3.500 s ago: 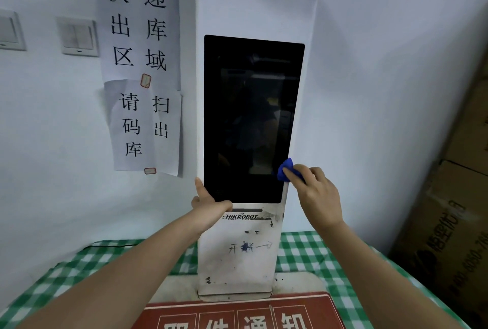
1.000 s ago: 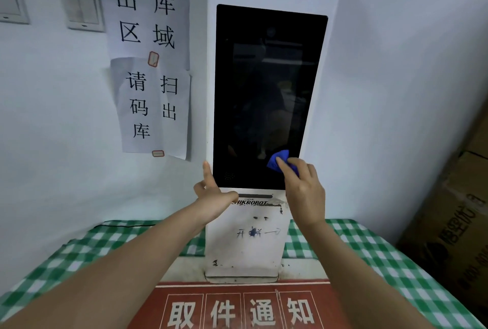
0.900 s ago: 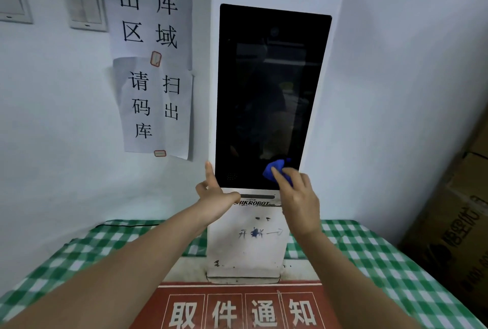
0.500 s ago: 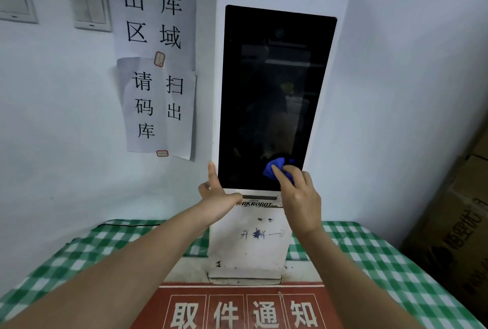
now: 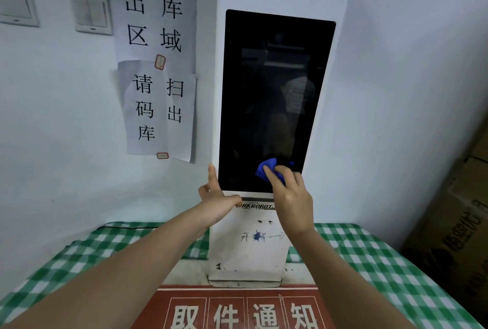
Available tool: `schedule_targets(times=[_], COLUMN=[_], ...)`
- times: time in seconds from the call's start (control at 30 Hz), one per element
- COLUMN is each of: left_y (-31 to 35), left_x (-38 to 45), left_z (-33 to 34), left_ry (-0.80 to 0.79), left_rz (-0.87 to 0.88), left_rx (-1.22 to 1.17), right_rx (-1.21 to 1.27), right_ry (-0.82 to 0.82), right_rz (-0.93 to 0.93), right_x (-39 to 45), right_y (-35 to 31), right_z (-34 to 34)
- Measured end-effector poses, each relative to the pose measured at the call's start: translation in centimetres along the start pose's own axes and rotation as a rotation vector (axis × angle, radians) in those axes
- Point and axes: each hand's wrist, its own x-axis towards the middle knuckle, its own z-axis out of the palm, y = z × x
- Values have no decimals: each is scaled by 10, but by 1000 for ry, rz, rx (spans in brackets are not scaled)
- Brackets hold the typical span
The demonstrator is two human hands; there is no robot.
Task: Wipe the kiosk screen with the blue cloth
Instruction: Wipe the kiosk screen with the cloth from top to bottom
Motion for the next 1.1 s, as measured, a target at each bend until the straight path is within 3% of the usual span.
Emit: schedule_targets(times=[0.23,0.47,0.67,0.73,0.87,0.93,1.1], left_y=[-2,-4,-6,-7,-14,-16,-16], left_x=[-2,-4,-4,-4,-4,-5,-8], left_z=[-2,-4,-5,-9,-15,-17,-22], left_ry=[5,-26,-33,-51,-82,-96,-135], left_rz=[7,26,46,52,92,117,112], left_rx=[-16,-26,-36,-40,-98,-133,-139], right_rx=[-46,-18,-85,-96,-20,-12,-39], right_ry=[-207,32,-240,-215,-28,-14,-297], right_rz=[-263,-46,-313,-325,-134,-117,-251], right_x=[-17,17,-19,-13,14,14,-14], right_y=[3,-7,-10,-9,-16,-25,-36], right_z=[7,-5,10,7,0,2,7])
